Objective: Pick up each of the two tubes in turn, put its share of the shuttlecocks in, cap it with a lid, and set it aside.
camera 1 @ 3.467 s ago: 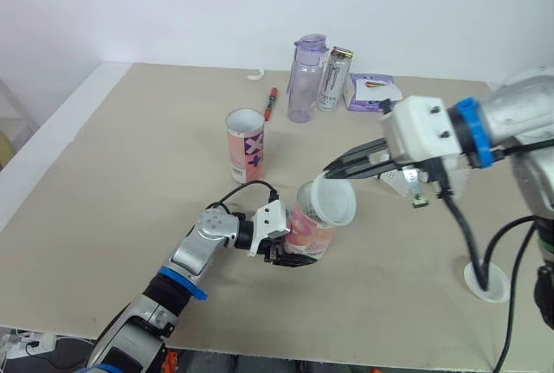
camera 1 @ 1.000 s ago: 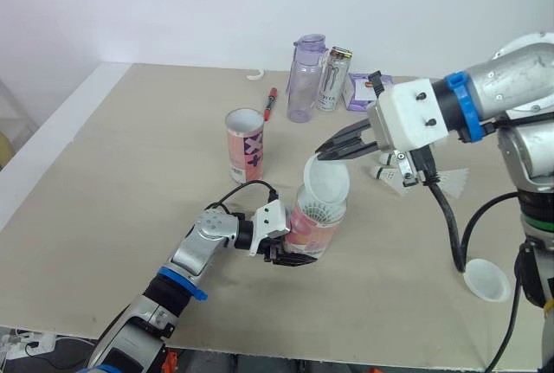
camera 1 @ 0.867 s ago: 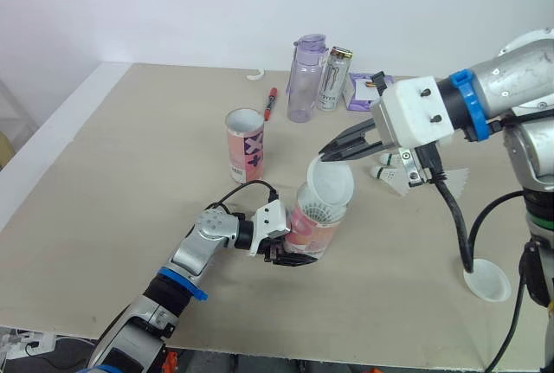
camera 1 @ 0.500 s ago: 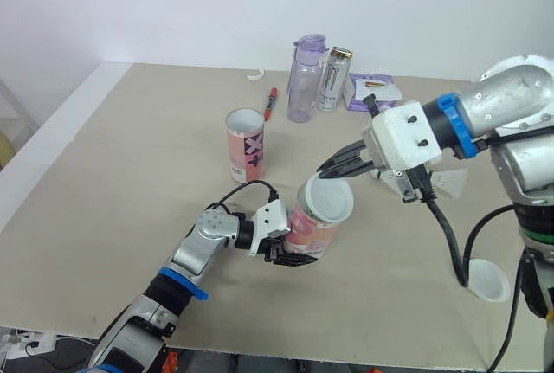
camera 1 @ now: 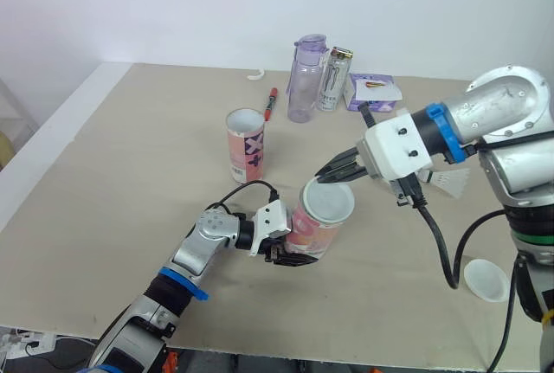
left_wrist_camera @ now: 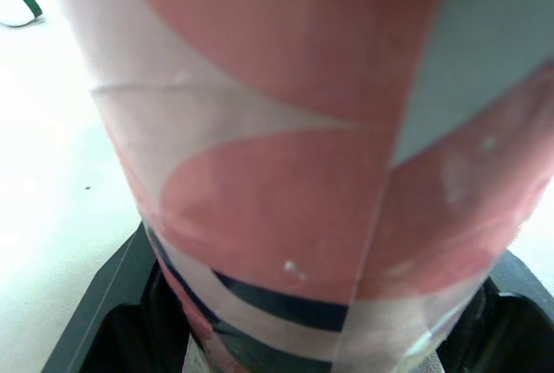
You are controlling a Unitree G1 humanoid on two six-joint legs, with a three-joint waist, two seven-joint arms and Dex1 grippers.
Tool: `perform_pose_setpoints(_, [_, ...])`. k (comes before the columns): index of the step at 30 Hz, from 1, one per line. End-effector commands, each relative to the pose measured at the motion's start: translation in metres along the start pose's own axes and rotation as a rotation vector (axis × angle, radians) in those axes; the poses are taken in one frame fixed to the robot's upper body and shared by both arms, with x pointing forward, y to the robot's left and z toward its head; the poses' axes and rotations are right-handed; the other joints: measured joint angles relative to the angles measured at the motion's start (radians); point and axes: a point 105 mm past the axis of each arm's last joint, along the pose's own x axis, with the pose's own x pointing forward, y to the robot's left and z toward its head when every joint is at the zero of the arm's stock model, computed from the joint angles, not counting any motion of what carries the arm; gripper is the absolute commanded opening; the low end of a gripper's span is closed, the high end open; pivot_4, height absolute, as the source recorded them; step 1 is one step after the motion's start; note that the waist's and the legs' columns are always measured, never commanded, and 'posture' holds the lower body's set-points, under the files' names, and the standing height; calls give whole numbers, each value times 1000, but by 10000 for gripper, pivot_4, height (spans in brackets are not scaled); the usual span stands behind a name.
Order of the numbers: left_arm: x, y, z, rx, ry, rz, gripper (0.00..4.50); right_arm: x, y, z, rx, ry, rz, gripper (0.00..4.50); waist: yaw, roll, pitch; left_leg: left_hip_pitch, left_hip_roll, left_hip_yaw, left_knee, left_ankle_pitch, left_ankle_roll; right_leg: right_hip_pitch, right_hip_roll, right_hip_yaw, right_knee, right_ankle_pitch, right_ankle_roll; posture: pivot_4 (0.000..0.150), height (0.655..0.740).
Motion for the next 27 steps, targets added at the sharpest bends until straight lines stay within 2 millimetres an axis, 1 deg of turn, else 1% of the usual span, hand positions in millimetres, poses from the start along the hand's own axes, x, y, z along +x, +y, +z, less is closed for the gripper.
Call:
perform_pose_setpoints(1, [2,-7,-24,-70,75,1,30148,2,3,1,-31,7,27,776,0,0,0,0,0,0,0,0,0,0,0,0,0,0,0,1500,7400])
perform_pose_setpoints(6, [3,-7,-24,-70,74,2,30148,4,3,0,-46,11,28,776,0,0,0,0,0,0,0,0,0,0,0,0,0,0,0,1500,7400])
perform_pose_setpoints(14, [3,-8,-24,-76,74,5,30148,4,-9,2,-86,11,-10,776,0,0,0,0,0,0,0,0,0,0,0,0,0,0,0,1500,7400])
perform_pose_setpoints(27, [3,-8,-25,-84,73,7,30148,4,-6,-1,-92,24,14,776,0,0,0,0,0,0,0,0,0,0,0,0,0,0,0,1500,7400])
